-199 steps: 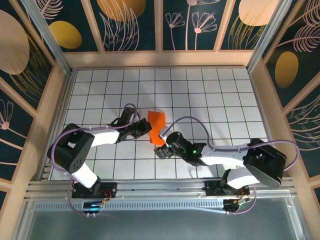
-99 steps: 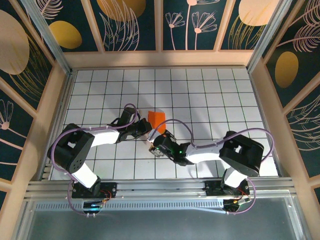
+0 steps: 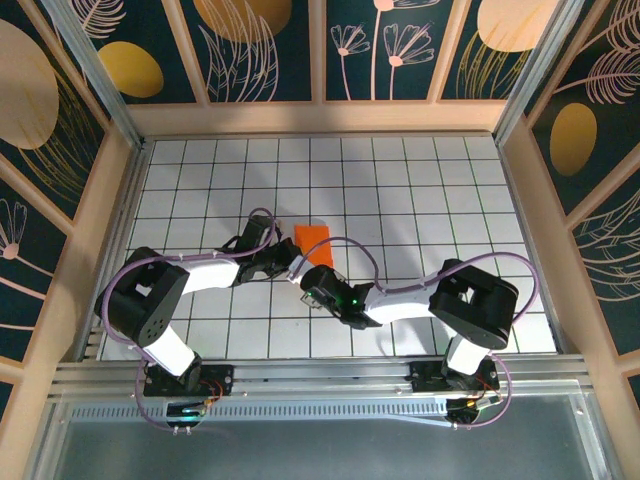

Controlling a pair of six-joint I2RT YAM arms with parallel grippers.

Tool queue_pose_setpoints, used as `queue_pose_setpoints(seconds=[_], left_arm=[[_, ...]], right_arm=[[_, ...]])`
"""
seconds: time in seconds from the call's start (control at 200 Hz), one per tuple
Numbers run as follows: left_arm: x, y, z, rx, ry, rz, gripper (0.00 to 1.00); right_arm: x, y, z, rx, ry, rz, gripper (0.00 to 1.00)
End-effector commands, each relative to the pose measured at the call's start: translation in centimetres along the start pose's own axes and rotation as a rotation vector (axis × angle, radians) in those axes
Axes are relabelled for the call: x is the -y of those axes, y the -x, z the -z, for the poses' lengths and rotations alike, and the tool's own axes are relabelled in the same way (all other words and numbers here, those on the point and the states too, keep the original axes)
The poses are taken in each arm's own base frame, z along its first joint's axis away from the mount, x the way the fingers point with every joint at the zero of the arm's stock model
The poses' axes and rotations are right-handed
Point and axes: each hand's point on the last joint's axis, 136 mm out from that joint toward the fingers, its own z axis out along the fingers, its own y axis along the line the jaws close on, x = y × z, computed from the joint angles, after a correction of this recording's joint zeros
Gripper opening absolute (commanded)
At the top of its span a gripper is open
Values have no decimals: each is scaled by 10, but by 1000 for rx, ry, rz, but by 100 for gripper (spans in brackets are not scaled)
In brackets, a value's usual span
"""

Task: Fold a paper plane with a square sheet of paper (fold left side to right side)
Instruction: Third fold the triangle at the center of the table.

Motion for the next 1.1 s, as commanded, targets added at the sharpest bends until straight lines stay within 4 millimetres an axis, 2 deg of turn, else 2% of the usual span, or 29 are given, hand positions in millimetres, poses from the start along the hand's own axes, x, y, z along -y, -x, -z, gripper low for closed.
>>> queue_pose_setpoints(seconds=[0.0, 0.14, 0.22, 0.335, 0.445, 0.636, 0.886, 0.916, 1.046, 1.061, 1.096], left_arm=[[9, 9, 11, 43, 14, -44, 16], [6, 20, 29, 96, 44, -51, 33], [0, 26, 42, 121, 49, -42, 37], [1, 32, 56, 147, 39, -55, 39], [17, 33, 56, 122, -7, -102, 32], [38, 31, 36, 36, -76, -153, 18], [51, 22, -4, -73, -60, -216, 12], [45, 19, -15, -96, -38, -215, 11], [30, 10, -32, -139, 13, -216, 10], [38, 16, -33, -127, 1, -226, 9], [36, 15, -36, -132, 7, -223, 9]], right_arm=[[2, 6, 1, -13, 7, -24, 2], [5, 1, 3, -33, 70, -109, 0], [7, 0, 6, -36, 130, -176, 0], [5, 0, 10, -36, 246, -281, 0], [2, -1, 13, -35, 348, -368, 0], [-5, -3, 13, -47, 454, -440, 0], [-9, -7, 12, -58, 496, -487, 0], [-10, -9, 12, -62, 499, -489, 0], [-10, -13, 11, -70, 503, -506, 0], [-11, -14, 11, -72, 504, -508, 0], [-10, -14, 12, -70, 505, -514, 0]])
